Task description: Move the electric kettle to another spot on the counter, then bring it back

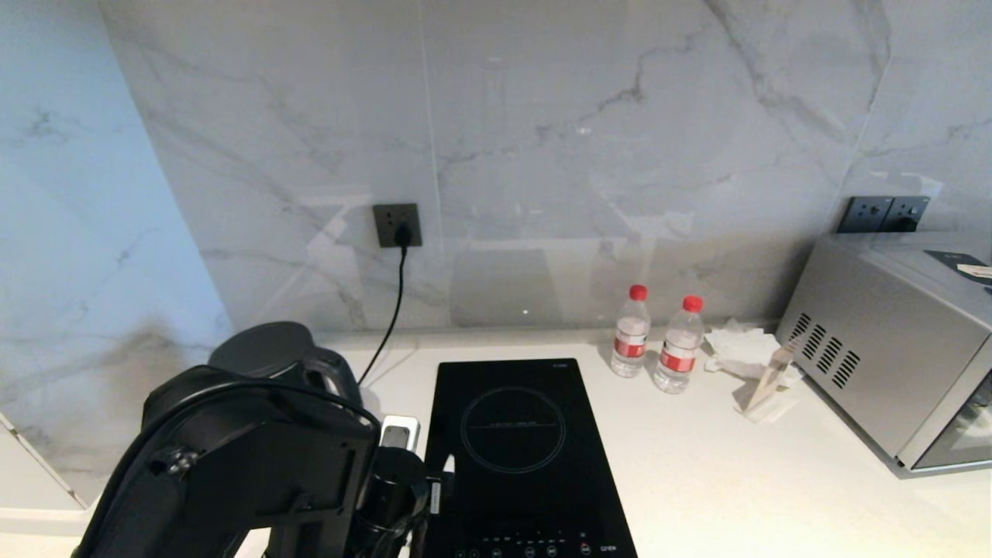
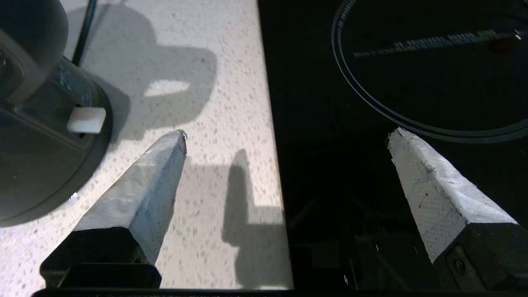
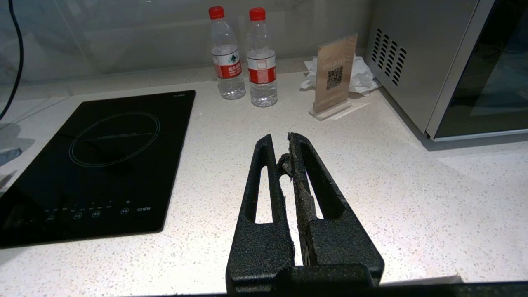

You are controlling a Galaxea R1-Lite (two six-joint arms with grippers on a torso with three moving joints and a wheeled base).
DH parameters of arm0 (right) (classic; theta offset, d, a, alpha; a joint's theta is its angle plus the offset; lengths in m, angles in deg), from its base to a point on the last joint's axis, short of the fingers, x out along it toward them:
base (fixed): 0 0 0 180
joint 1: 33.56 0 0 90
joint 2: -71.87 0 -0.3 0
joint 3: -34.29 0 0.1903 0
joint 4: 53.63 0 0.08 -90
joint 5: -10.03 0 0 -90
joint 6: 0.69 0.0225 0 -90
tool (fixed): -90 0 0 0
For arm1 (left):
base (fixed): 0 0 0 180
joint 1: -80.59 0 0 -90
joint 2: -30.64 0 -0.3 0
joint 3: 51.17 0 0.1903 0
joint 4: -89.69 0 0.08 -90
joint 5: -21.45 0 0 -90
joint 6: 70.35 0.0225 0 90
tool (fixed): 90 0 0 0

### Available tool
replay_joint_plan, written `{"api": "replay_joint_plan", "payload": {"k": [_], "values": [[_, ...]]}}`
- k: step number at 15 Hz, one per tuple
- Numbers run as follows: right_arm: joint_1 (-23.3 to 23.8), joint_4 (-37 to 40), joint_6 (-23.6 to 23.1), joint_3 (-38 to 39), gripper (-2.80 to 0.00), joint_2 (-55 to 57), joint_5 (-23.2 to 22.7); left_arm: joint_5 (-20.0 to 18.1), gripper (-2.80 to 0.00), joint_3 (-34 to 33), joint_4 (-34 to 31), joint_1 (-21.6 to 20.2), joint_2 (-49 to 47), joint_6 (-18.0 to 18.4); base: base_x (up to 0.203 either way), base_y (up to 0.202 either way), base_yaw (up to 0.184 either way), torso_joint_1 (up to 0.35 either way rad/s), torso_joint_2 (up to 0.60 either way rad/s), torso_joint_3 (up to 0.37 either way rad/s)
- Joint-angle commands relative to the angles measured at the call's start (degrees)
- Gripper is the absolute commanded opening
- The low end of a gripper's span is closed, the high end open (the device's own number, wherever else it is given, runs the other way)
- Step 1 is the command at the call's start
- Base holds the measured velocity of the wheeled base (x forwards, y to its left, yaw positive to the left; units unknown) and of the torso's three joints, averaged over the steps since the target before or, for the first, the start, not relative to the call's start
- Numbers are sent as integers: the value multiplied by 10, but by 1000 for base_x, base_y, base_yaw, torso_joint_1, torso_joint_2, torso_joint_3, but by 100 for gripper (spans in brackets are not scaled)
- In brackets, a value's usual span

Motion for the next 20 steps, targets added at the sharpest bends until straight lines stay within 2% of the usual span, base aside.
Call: {"api": "replay_joint_plan", "payload": {"k": [1,7,12,17,20], "values": [[0,0,0,0,-280,0,0,14,0,25,5,0,-22,8,0,0,0,0,0,0],[0,0,0,0,-280,0,0,17,0,67,5,-11,-23,19,0,0,0,0,0,0],[0,0,0,0,-280,0,0,16,0,69,-67,-61,-6,16,0,0,0,0,0,0],[0,0,0,0,-280,0,0,10,0,90,-131,-61,1,14,0,0,0,0,0,0],[0,0,0,0,-280,0,0,11,0,76,-132,-60,10,14,0,0,0,0,0,0]]}}
